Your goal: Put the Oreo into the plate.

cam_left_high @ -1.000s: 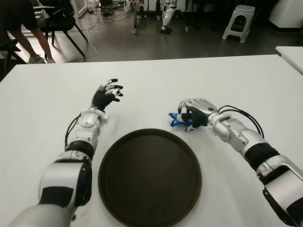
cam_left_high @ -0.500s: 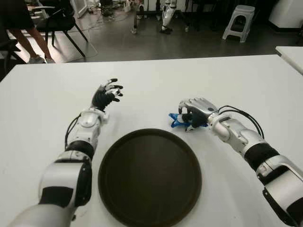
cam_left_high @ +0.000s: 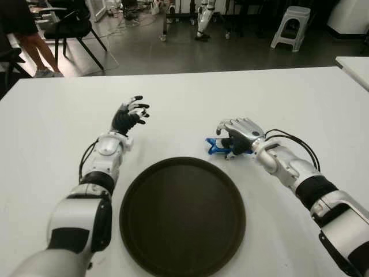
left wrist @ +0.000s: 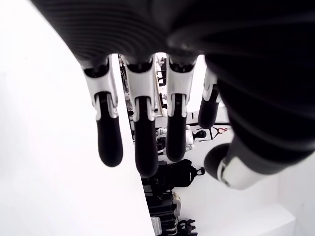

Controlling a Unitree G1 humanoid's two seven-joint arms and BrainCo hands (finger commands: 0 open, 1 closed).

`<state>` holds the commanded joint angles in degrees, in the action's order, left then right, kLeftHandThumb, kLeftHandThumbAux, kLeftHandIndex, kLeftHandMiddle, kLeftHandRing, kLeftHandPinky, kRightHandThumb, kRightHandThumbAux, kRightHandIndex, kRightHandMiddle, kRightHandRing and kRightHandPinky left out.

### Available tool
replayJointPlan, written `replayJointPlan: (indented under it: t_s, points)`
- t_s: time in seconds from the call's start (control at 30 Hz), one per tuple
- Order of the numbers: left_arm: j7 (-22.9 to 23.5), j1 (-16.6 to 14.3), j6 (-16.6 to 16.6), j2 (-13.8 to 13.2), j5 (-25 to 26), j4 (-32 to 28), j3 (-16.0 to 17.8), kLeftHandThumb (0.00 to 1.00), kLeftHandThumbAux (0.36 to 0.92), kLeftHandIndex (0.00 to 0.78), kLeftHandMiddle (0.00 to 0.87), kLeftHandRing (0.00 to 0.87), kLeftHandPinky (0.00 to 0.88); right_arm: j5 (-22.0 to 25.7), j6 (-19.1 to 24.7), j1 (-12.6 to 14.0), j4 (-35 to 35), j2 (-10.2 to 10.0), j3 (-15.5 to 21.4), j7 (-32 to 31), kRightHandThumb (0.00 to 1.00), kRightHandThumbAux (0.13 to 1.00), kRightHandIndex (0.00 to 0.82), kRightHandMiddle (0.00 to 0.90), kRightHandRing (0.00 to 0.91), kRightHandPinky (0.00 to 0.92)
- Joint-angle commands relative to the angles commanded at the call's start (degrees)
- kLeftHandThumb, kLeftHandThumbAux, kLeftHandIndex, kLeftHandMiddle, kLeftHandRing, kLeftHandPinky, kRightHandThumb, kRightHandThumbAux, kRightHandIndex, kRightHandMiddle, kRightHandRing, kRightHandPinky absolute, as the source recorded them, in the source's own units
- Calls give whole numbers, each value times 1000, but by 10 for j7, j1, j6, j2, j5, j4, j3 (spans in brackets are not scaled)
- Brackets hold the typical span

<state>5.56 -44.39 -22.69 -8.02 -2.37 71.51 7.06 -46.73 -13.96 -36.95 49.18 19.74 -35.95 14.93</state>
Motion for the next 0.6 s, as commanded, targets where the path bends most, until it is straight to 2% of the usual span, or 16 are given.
replayJointPlan:
  t_s: [0.3,0.6]
  points:
    - [4,0,2,2,5,-1,4,228,682,180,310,373,436,3,-5,-1,11,-2,4,31,67,895,541,684,681,666]
    - [4,0,4,3,7,0,6,229,677,186,317,378,435,8,-5,-3,9,0,6,21,70,899,579,734,747,741]
